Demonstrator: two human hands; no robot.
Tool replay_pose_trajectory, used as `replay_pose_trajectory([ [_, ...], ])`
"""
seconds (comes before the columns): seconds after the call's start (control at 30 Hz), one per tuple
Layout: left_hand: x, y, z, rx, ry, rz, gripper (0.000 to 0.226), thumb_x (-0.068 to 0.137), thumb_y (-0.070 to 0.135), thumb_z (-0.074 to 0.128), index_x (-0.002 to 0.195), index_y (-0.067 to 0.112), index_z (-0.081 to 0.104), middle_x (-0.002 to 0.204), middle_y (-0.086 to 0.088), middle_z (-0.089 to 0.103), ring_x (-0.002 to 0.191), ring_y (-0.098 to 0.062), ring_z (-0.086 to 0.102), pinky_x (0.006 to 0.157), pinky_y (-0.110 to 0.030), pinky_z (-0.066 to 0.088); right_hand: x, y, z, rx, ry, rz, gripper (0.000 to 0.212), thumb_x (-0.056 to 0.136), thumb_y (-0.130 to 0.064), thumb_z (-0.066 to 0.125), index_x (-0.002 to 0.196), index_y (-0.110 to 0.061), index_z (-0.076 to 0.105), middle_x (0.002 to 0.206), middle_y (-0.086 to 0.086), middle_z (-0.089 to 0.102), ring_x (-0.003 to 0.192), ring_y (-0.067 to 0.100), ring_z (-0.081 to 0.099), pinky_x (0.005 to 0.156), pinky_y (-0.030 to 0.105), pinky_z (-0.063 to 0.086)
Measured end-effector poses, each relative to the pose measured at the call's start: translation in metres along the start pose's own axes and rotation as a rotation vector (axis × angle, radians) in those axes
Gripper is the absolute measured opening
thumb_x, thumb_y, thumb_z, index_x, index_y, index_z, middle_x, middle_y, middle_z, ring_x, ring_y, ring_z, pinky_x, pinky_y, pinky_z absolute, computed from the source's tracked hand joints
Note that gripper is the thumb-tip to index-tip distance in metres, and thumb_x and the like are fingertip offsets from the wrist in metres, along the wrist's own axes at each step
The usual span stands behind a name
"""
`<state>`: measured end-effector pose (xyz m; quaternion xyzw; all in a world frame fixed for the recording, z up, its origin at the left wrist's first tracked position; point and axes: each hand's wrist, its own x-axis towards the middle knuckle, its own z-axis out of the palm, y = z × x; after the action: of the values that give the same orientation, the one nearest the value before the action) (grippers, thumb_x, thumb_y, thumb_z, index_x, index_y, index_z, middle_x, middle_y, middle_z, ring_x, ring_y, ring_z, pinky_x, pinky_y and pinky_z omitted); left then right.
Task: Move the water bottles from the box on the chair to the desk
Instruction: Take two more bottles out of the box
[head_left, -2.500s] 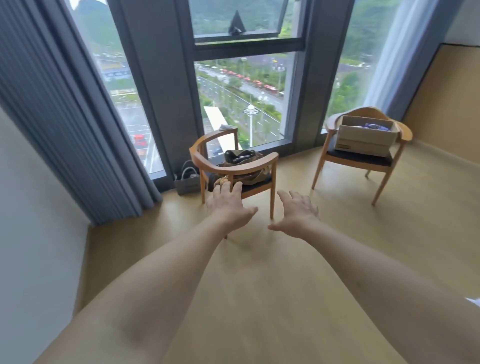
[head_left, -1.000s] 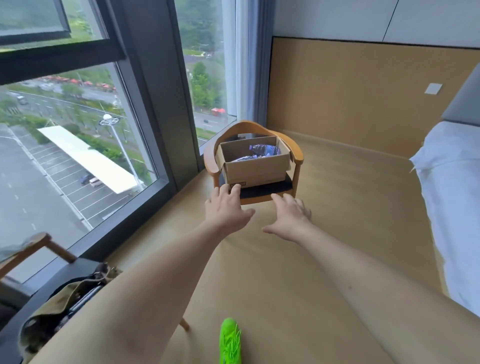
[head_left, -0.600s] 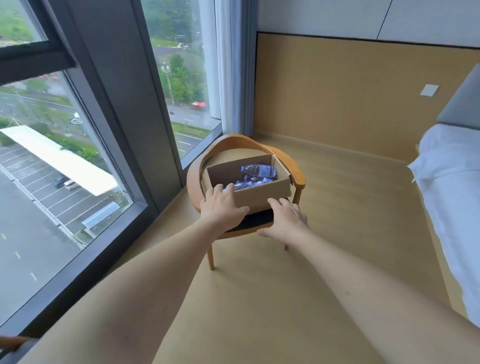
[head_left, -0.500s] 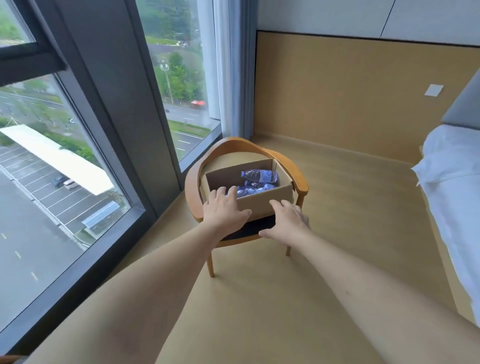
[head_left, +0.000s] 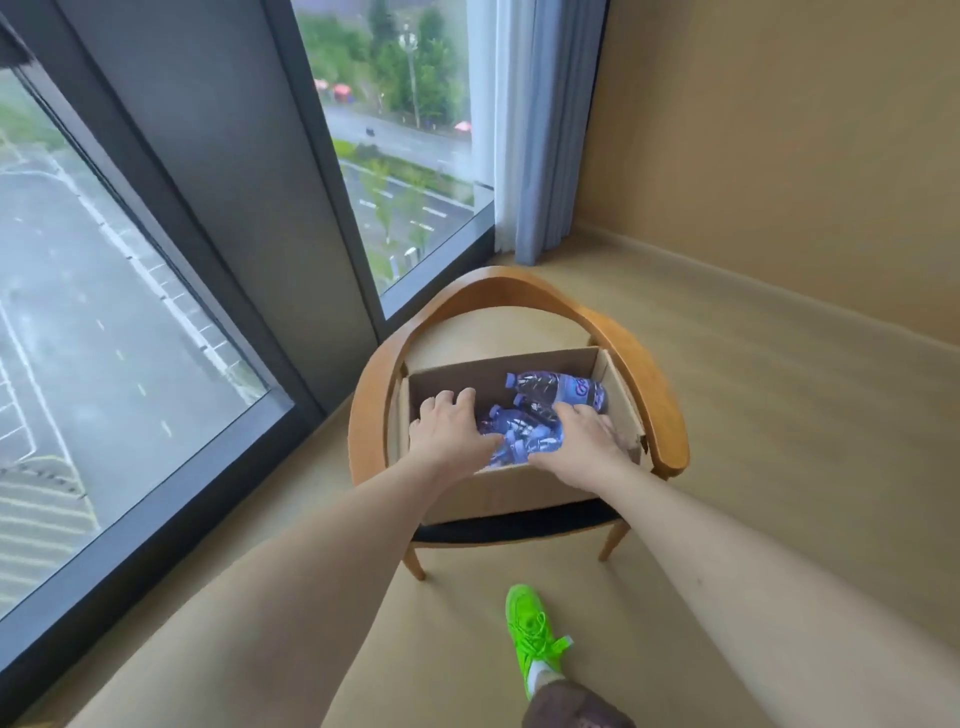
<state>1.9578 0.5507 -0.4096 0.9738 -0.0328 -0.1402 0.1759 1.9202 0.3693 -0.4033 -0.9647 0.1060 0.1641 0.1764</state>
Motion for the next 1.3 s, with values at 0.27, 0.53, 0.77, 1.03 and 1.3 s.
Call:
replay_pose_trajectory([
  [0.27, 0.096, 0.008, 0.057, -0.059, -0.214, -0.135, 0.071, 0.087, 0.049, 0.062, 0.148, 0.020, 0.041, 0.146, -0.007, 0.045, 0.137, -0.029, 0.037, 0.109, -0.045, 0.038, 0.135, 0.033, 0.019, -0.046, -0.219, 0.016, 0.081, 0.083, -0.058, 0.066, 0.149, -0.025, 0.033, 0.153, 0.006, 0.036, 0.139, 0.034, 0.033, 0.108, 0.047, 0.033],
  [0.53, 0.132, -0.025, 0.101, -0.056, -0.487, -0.116, 0.079, 0.074, 0.037, 0.076, 0.146, 0.029, 0.045, 0.150, 0.001, 0.044, 0.137, -0.024, 0.041, 0.106, -0.043, 0.043, 0.187, 0.044, 0.070, -0.067, -0.502, 0.003, 0.080, 0.077, -0.054, 0.073, 0.143, -0.022, 0.041, 0.139, 0.009, 0.051, 0.127, 0.032, 0.050, 0.097, 0.042, 0.046],
  [0.77, 0.148, -0.040, 0.113, 0.105, -0.645, 0.035, 0.072, 0.075, 0.047, 0.078, 0.141, 0.042, 0.049, 0.137, -0.003, 0.040, 0.130, -0.031, 0.040, 0.105, -0.047, 0.043, 0.198, 0.050, 0.090, -0.029, -0.563, 0.071, 0.089, 0.062, -0.042, 0.092, 0.140, -0.026, 0.052, 0.138, 0.004, 0.057, 0.128, 0.025, 0.050, 0.095, 0.032, 0.042],
  [1.03, 0.157, -0.030, 0.115, 0.224, -0.751, 0.197, 0.059, 0.084, 0.033, 0.067, 0.137, 0.030, 0.042, 0.138, 0.000, 0.038, 0.114, -0.032, 0.042, 0.099, -0.051, 0.043, 0.192, 0.039, 0.090, -0.080, -0.459, 0.034, 0.065, 0.058, -0.038, 0.089, 0.116, -0.020, 0.065, 0.115, 0.007, 0.063, 0.107, 0.027, 0.061, 0.076, 0.031, 0.046],
  [1.3, 0.161, -0.038, 0.071, -0.056, -0.543, 0.045, 0.058, 0.080, 0.026, 0.075, 0.130, 0.022, 0.046, 0.113, -0.003, 0.063, 0.104, -0.030, 0.059, 0.082, -0.036, 0.046, 0.176, 0.037, 0.070, -0.042, -0.216, -0.031, 0.066, 0.057, -0.035, 0.082, 0.117, -0.020, 0.058, 0.107, 0.004, 0.063, 0.101, 0.030, 0.062, 0.075, 0.034, 0.046],
])
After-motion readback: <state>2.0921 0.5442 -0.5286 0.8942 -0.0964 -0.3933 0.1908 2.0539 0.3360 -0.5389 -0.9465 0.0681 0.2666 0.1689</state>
